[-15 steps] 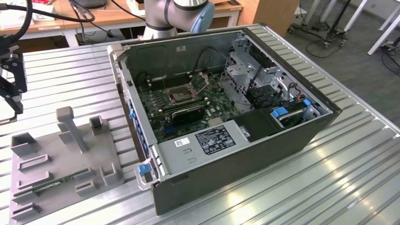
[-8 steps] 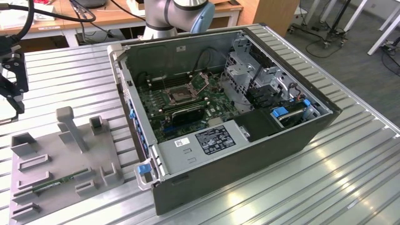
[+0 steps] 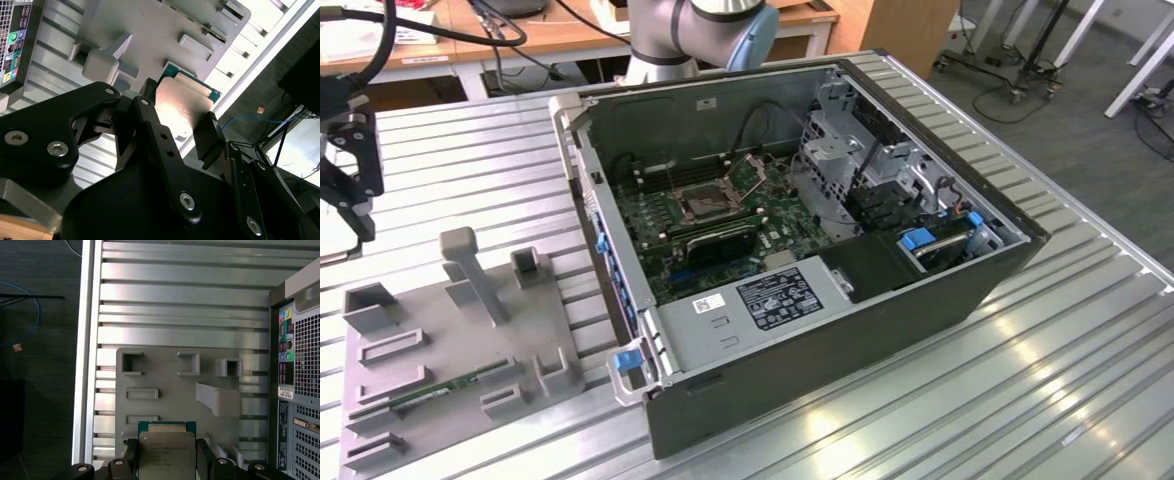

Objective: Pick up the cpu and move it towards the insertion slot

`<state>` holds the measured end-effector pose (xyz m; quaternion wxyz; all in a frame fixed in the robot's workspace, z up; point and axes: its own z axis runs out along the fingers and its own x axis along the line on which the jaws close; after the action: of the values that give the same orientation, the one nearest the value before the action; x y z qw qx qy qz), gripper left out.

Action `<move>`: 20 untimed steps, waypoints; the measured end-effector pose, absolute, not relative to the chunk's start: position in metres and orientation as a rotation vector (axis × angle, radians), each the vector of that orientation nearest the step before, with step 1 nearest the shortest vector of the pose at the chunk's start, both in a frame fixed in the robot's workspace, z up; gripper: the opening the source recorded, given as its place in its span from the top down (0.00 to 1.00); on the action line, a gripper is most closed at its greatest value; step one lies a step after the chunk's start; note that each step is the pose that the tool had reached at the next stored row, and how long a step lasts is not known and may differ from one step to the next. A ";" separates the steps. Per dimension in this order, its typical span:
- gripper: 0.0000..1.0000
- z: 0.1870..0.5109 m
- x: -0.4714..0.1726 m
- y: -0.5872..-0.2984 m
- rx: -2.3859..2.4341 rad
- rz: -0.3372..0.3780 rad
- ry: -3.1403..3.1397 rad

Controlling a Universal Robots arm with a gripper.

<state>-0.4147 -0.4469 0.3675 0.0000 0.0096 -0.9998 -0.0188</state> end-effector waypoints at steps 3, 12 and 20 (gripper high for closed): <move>0.45 0.368 -0.414 -0.447 0.030 -0.059 -3.141; 0.45 0.368 -0.410 -0.447 0.030 -0.059 -3.141; 0.45 0.373 -0.410 -0.447 0.030 -0.059 -3.141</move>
<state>-0.4100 -0.4469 0.3732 0.0000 0.0095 -0.9998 -0.0188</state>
